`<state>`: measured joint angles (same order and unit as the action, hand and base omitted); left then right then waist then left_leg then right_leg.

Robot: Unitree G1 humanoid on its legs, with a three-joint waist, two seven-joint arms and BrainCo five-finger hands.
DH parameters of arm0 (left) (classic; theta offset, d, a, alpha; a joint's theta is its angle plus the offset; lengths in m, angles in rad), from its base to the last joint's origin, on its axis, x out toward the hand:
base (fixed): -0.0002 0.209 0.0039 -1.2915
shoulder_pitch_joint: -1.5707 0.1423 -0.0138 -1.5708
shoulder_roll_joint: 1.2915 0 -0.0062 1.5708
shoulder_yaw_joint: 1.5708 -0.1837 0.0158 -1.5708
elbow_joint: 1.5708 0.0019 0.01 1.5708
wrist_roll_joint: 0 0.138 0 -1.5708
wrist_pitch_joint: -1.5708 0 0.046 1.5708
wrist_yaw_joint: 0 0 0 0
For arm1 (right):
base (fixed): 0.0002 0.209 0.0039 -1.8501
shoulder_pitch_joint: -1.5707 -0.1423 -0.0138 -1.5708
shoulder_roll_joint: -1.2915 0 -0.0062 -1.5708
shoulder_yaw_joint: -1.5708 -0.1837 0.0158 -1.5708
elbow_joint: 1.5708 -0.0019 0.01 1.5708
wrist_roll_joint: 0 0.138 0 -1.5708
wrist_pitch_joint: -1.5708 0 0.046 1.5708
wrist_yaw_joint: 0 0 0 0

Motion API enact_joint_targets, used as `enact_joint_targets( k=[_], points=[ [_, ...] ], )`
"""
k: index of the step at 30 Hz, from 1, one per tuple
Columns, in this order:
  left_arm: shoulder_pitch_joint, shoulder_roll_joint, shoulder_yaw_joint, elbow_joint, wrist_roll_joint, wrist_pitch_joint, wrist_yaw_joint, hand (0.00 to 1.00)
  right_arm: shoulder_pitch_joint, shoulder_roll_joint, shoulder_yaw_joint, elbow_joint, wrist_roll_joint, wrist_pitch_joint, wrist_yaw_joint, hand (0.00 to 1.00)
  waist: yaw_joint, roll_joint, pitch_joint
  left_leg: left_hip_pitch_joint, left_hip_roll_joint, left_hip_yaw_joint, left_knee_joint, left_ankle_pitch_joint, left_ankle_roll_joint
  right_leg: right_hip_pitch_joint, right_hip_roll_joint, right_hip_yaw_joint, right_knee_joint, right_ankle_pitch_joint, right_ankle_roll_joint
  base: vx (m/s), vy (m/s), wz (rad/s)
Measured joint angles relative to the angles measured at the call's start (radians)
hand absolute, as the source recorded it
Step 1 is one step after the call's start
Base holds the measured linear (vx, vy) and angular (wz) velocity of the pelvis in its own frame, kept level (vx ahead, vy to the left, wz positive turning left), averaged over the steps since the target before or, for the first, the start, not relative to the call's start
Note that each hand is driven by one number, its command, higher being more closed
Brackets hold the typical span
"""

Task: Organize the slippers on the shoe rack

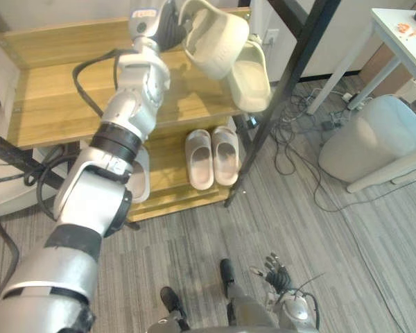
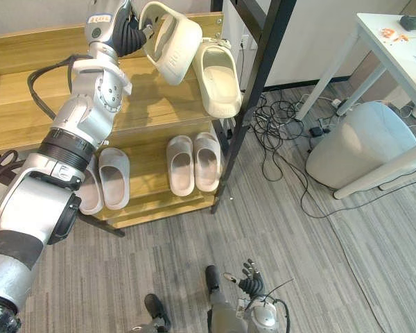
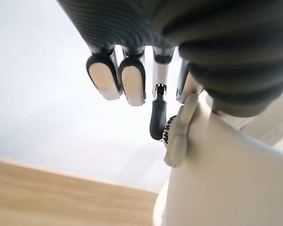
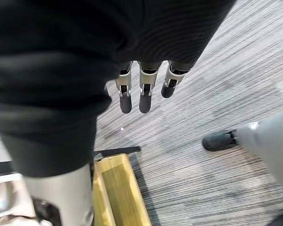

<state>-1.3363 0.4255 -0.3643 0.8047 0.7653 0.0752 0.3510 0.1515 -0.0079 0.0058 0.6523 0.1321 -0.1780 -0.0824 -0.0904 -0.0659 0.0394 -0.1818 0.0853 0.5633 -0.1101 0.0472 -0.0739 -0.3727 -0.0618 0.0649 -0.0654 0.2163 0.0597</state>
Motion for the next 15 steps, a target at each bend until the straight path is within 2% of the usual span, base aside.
enact_joint_targets(
  k=[3,8,11,15],
  points=[
    [-0.018,0.016,-0.007,-0.006,0.031,0.005,0.001,1.0,-0.01,-0.002,0.006,-0.008,0.007,-0.003,0.0,0.0,0.001,0.001,0.001,-0.027,0.024,-0.004,0.0,0.004,0.003,-0.029,0.023,-0.002,-0.003,0.056,0.006,0.0,0.017,-0.04],
    [-0.021,0.02,-0.019,-0.006,0.062,0.02,0.001,1.0,-0.011,-0.012,0.008,-0.008,0.024,-0.003,-0.002,0.0,-0.001,0.002,0.002,-0.035,0.034,-0.027,0.0,0.009,0.004,-0.028,0.03,-0.014,-0.006,0.064,0.006,0.02,0.036,0.08],
    [-0.025,0.027,-0.02,-0.007,0.078,0.022,0.001,1.0,-0.03,-0.013,0.008,-0.009,0.024,-0.003,-0.004,0.0,0.0,0.016,0.015,-0.047,0.058,-0.043,0.001,0.011,0.005,-0.033,0.049,-0.035,-0.012,0.107,0.005,0.01,0.019,0.1],
    [-0.036,0.038,-0.022,-0.009,0.079,0.027,0.001,1.0,-0.048,-0.016,0.009,-0.011,0.025,-0.003,-0.007,0.0,0.006,0.019,0.024,-0.067,0.064,-0.051,0.006,0.018,0.003,-0.05,0.054,-0.037,-0.012,0.111,0.005,0.03,0.036,0.07]
  ],
)
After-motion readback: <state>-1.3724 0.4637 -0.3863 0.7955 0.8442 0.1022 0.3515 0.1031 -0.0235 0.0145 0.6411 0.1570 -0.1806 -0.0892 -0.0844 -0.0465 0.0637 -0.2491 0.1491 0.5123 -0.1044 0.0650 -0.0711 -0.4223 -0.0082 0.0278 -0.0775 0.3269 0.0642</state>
